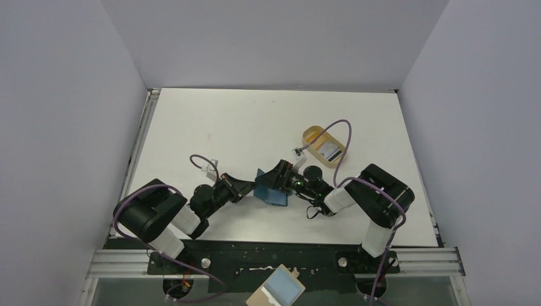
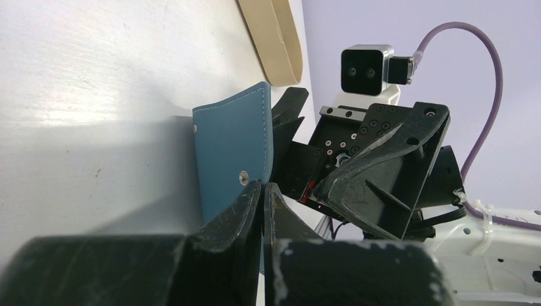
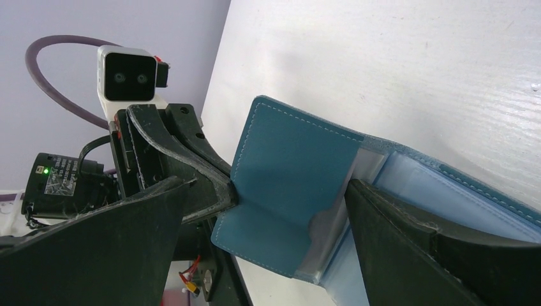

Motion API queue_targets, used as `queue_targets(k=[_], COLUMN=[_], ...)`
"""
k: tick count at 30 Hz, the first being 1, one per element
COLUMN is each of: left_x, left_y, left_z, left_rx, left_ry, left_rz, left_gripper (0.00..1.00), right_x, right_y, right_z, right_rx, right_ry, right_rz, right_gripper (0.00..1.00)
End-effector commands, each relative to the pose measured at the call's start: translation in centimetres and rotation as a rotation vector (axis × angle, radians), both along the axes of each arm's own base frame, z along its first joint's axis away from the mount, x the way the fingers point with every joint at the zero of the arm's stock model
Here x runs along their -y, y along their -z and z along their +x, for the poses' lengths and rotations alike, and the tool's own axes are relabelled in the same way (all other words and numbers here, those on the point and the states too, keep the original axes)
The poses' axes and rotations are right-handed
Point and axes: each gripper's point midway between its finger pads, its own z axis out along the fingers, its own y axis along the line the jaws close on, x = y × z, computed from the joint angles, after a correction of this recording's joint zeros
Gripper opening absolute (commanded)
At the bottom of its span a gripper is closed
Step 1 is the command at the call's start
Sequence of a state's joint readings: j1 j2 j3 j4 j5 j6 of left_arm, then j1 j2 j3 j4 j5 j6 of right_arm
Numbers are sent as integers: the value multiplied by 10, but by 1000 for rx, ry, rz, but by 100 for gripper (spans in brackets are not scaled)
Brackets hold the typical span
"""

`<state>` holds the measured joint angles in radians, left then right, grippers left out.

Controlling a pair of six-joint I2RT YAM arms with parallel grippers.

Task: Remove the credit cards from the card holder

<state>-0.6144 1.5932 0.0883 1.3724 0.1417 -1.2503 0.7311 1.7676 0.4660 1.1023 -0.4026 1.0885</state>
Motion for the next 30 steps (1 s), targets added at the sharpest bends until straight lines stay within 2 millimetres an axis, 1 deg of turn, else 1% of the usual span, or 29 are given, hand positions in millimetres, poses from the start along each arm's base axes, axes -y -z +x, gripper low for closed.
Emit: queue_targets(k=[1,9,15,18,21,25,27,30], left_x=[-4,-4,-7,-9,-13,-10,-8,-6], left_y=[8,21,32,40,56,76,78,72], left_z=[3,5,4,4,3,1,2,5], left_rx=[13,-15,-33,-41,-82,-141,-146,-127], left_ry=[-26,-20,-24,-26,-35,-22,-15,-14], left_rz=[33,59,91,116,145,169,168,159], left_gripper=[0,0,0,0,0,0,0,0], right_x=[-22,-19,-16,-14,-11,-12,-13,-16], right_y=[-74,-77,-85,-81,-77,-77,-75,-69], right_z=[-15,-20,-23,-24,-25,-26,-27,-28], right_rx=[165,173,184,182,184,180,175,165], right_ry=[-135,-151,-156,-153,-154,-162,-167,-175], right_rz=[212,163,157,120,94,104,104,90], right_gripper=[98,98,98,99,99,99,99,99])
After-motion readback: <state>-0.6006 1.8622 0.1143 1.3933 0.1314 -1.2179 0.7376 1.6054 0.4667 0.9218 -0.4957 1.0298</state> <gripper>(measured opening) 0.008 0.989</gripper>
